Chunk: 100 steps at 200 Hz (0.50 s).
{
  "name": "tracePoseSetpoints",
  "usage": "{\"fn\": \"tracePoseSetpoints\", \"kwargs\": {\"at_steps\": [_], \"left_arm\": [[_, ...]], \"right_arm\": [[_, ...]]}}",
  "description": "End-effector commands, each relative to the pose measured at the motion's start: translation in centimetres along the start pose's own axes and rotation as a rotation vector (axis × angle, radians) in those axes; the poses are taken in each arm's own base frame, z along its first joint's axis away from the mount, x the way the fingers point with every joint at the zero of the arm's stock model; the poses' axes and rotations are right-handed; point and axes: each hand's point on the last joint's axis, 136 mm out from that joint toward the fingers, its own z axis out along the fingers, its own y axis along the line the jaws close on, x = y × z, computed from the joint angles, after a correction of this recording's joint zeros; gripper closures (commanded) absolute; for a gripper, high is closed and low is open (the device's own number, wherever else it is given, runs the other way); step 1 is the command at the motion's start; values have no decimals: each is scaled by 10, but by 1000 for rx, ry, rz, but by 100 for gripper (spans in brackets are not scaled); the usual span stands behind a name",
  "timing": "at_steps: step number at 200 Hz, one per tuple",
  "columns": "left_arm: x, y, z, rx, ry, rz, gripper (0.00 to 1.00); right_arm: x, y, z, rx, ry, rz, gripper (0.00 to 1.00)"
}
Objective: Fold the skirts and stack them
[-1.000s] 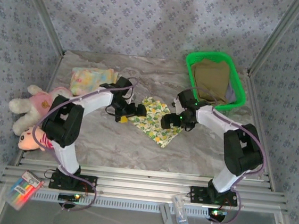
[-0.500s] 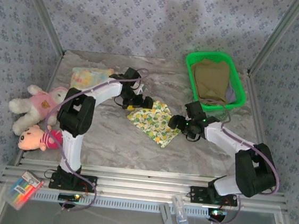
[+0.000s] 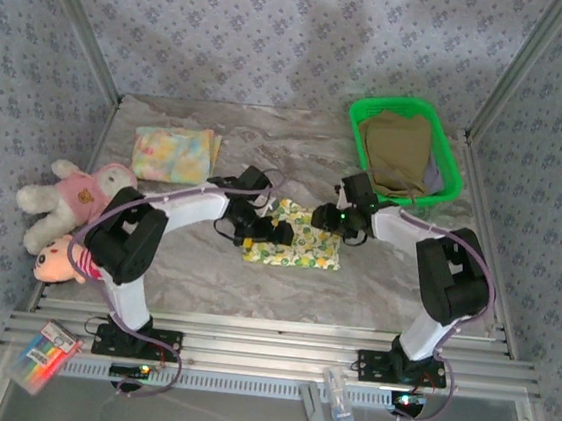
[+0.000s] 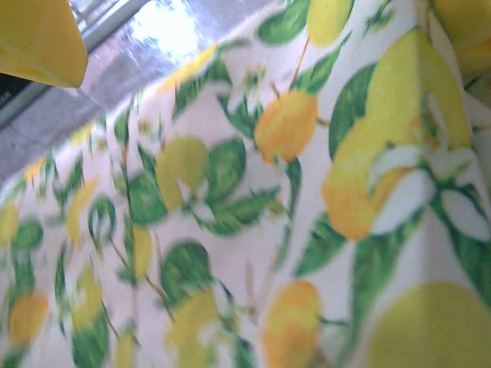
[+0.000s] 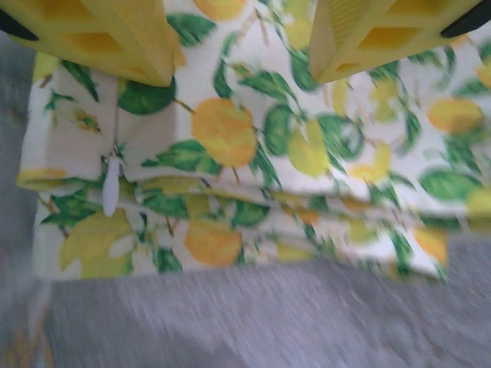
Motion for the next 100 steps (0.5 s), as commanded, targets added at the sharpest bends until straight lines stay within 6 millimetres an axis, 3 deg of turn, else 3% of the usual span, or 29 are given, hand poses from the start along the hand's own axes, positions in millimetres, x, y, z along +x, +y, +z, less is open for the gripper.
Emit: {"fn": "tracePoseSetpoints", "kwargs": {"at_steps": [1, 32, 58, 100], "left_arm": [[-12, -16, -26, 3, -114, 17, 0], [-30, 16, -40, -167, -195, 5, 0], [-46, 17, -34, -190, -191, 52, 1], [-68, 5, -23, -182, -167, 99, 25]], "right_arm": [[-22, 3, -7, 38, -3, -121, 47], [-31, 12, -25, 84, -53, -121, 44], [-23, 27, -34, 40, -76, -103, 48], [-4, 28, -30, 37, -66, -21, 52]]}}
